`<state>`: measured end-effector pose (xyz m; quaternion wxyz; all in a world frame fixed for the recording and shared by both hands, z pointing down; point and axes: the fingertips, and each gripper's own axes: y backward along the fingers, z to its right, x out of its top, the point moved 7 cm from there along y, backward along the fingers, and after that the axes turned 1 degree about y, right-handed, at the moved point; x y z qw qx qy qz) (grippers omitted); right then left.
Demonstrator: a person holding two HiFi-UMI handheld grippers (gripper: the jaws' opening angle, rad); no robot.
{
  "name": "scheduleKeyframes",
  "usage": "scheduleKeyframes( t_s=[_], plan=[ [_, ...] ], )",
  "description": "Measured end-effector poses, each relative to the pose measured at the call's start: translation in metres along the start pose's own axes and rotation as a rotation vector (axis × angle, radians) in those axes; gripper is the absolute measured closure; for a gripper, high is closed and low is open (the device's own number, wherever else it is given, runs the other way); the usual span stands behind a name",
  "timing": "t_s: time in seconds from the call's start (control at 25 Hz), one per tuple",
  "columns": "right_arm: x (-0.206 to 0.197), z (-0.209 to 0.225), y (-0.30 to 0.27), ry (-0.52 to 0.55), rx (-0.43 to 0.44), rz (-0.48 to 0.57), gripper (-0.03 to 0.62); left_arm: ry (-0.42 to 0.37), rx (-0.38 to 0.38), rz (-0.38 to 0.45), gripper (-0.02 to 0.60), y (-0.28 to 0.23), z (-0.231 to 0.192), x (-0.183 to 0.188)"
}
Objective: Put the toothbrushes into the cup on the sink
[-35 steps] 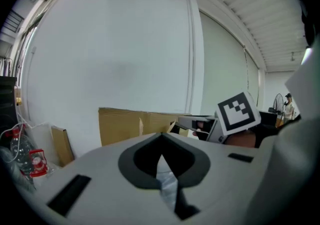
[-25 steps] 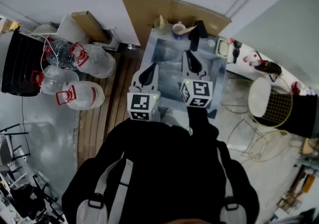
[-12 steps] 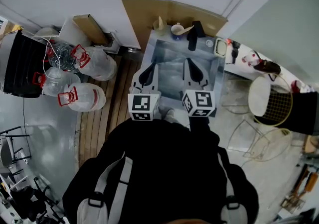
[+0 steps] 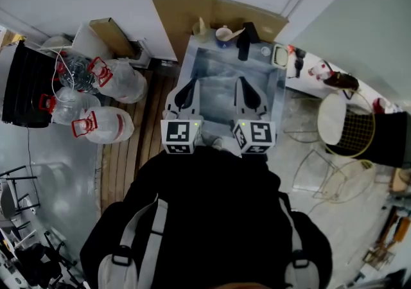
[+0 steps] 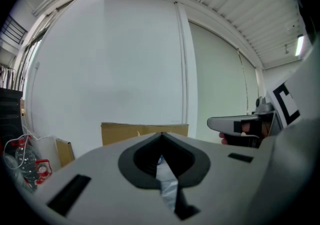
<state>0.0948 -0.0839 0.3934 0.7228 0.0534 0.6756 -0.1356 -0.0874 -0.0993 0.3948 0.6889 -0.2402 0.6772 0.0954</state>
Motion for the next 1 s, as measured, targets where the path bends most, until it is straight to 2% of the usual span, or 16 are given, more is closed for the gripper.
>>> scheduleKeyframes(
  t_s=[1.0],
  plan=[
    [-0.013, 0.006, -0.003, -0.01, -0.018, -0.031, 0.592, 0.005, -0.019, 0.006, 0.58, -0.002, -0.005, -0.009]
  ],
)
